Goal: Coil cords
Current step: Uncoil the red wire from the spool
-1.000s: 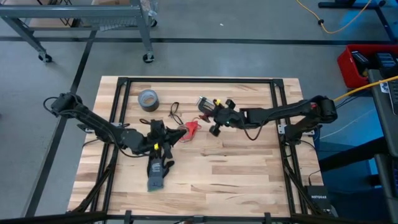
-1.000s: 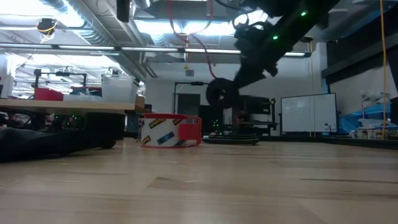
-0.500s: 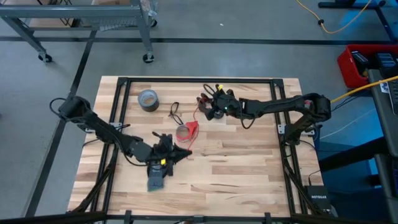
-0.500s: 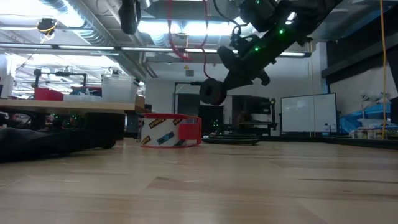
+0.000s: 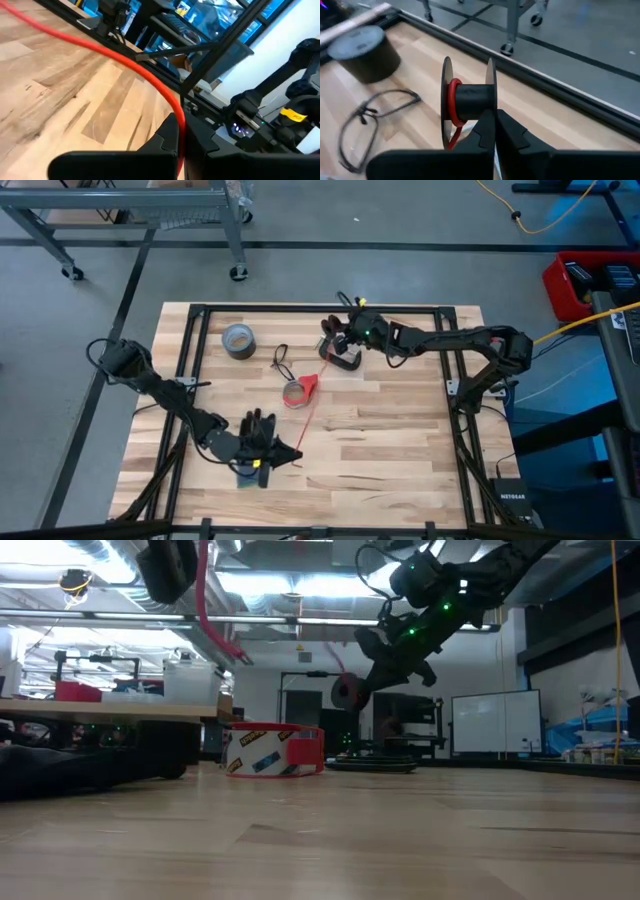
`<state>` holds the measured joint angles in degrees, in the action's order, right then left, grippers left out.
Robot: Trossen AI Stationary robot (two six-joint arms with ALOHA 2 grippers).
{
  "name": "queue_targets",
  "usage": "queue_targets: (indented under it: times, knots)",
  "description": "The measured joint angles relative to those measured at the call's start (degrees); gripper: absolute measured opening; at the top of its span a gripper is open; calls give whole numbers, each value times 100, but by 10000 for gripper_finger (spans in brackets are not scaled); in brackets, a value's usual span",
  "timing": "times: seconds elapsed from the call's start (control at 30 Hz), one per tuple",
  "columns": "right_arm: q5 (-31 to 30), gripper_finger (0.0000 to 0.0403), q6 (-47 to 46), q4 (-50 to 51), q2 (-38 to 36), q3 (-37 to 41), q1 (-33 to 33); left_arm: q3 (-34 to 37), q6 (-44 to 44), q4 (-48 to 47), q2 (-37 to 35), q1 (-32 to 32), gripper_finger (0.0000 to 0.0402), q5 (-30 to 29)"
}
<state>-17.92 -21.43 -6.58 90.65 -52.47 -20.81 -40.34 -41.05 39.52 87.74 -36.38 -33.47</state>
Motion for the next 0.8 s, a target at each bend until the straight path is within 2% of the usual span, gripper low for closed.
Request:
queue_targets:
  times: [0.17,0.33,0.6,0.8]
  knots:
    - [555,1,3,-118,0,2,-161,0,-23,-22,0,-166,0,-113]
    - [1509,1,84,-94,-1,2,-188,0,-287,-447,0,-318,0,-833]
    - [4304,1,243,329,-2,2,-172,0,-2241,-1639,-1,-429,0,-2165]
    - [6186,1,240,847,-2,2,-171,-2,-2778,-1938,-13,-429,0,-2656]
